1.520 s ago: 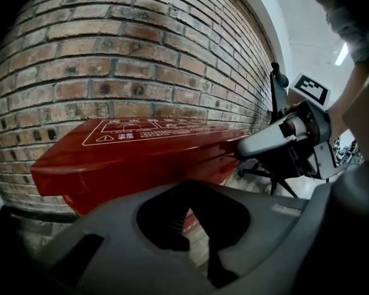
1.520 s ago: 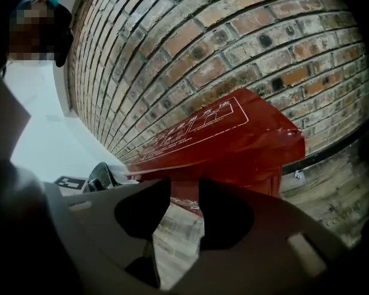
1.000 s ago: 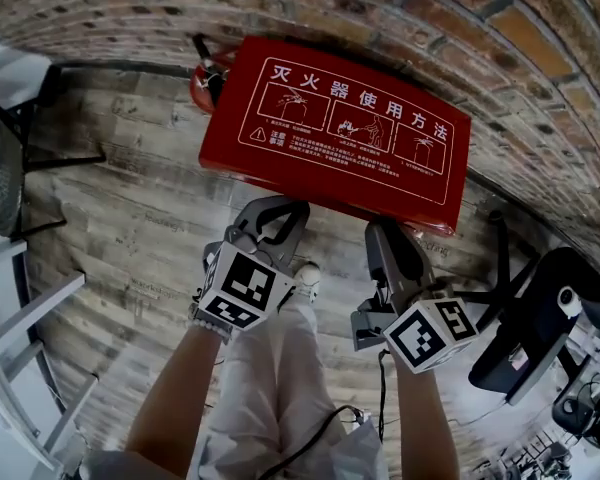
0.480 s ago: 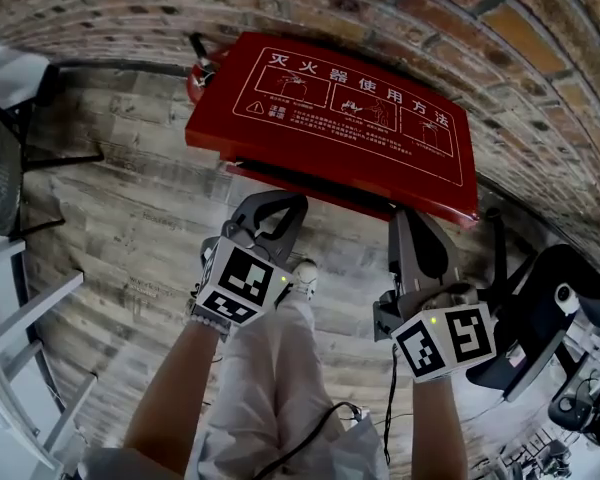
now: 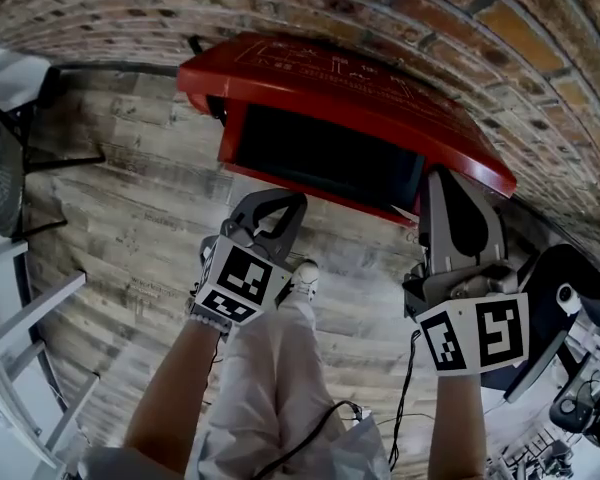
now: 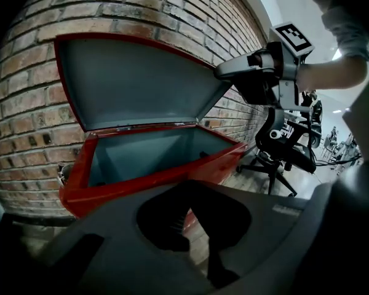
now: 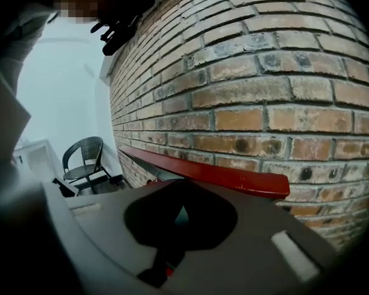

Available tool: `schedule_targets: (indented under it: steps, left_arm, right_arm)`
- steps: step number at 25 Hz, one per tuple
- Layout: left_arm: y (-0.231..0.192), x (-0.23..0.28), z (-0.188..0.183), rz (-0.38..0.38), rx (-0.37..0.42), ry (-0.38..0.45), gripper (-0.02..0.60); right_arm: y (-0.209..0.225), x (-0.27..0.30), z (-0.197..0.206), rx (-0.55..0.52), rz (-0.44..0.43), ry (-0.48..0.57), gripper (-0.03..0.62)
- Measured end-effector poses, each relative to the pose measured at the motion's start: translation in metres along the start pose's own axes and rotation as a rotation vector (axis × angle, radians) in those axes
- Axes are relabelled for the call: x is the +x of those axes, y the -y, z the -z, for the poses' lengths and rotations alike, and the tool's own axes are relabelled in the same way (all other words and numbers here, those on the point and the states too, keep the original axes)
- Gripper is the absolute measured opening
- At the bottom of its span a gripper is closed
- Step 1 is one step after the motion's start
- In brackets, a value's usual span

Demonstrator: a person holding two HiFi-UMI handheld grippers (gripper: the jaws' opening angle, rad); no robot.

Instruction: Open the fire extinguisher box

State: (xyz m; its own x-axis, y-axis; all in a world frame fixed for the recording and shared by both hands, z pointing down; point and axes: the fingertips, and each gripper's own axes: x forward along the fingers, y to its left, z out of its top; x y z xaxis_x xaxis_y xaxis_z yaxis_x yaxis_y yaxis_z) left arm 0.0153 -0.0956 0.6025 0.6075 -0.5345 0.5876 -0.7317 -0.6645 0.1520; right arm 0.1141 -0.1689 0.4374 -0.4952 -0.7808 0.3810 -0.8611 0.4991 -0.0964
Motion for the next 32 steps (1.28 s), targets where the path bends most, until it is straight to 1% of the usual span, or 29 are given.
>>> schedule_targets:
  steps: [6, 10, 15, 27, 29, 32]
  left_arm:
    - [-0.001, 0.002, -0.002, -0.002, -0.006, 0.002, 0.000]
    - [-0.001, 0.004, -0.001, -0.003, -0.010, 0.000, 0.000]
    - [-0.002, 0.005, -0.002, -0.002, -0.008, 0.001, 0.000]
    - [-0.001, 0.006, -0.001, 0.002, -0.004, 0.006, 0.000]
    - [-0.001, 0.006, -0.001, 0.003, -0.006, 0.006, -0.001]
    - [0.000, 0.006, 0.000, 0.006, -0.005, 0.004, 0.000]
  right_arm:
    - [0.009, 0.007, -0.031, -0.095, -0.002, 0.037, 0.005]
    - [0.017, 0.018, -0.045, -0.152, 0.011, 0.051, 0.005]
    - [0.030, 0.033, -0.058, -0.188, 0.027, 0.063, 0.005]
    - [0.055, 0.065, -0.066, -0.266, 0.055, 0.046, 0.005]
    - [0.052, 0.067, -0.064, -0.263, 0.043, 0.045, 0.005]
    - [0.042, 0.068, -0.056, -0.248, -0.003, 0.034, 0.006]
